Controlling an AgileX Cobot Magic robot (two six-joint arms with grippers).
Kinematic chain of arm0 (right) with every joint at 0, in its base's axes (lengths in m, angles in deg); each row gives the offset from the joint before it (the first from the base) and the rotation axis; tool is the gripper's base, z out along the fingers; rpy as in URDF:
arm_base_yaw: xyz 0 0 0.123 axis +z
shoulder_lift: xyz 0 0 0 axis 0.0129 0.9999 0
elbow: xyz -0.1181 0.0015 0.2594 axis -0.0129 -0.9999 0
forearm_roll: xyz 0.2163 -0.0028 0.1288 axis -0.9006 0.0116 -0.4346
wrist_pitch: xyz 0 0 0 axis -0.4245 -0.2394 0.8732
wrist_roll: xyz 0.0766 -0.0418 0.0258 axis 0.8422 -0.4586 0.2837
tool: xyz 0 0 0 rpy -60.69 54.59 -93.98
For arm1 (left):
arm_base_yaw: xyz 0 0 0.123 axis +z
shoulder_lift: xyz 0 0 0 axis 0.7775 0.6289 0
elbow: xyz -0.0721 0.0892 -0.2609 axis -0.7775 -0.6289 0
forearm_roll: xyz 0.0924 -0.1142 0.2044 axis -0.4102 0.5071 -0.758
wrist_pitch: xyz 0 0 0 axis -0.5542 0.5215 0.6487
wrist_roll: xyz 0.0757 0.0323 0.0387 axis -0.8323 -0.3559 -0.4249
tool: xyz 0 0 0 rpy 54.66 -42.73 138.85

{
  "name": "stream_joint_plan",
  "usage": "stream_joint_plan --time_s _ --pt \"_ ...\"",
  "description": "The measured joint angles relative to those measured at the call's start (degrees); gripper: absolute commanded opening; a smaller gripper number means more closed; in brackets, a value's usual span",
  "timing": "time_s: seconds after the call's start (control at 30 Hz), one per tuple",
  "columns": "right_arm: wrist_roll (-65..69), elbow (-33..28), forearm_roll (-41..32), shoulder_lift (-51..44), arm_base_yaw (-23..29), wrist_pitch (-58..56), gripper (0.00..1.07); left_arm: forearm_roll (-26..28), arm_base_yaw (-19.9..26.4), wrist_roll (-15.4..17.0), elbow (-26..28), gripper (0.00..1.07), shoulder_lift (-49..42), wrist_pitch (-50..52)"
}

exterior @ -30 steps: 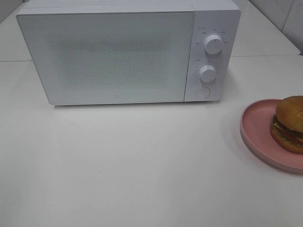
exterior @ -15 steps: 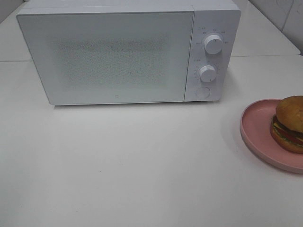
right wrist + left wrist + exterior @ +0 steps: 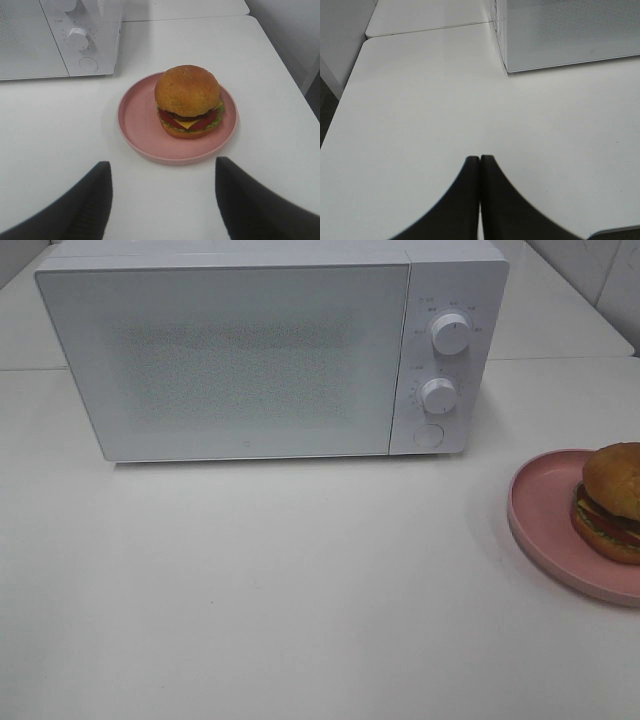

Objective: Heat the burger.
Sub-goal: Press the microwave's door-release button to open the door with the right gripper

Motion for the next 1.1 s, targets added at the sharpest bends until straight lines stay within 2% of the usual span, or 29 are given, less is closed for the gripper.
stream_joint_plan --time_s 1.1 --pt "0.0 0.2 0.0 0.7 0.0 0.1 0.58 0.0 0.0 0.0 0.0 0.00 0.0 0.0"
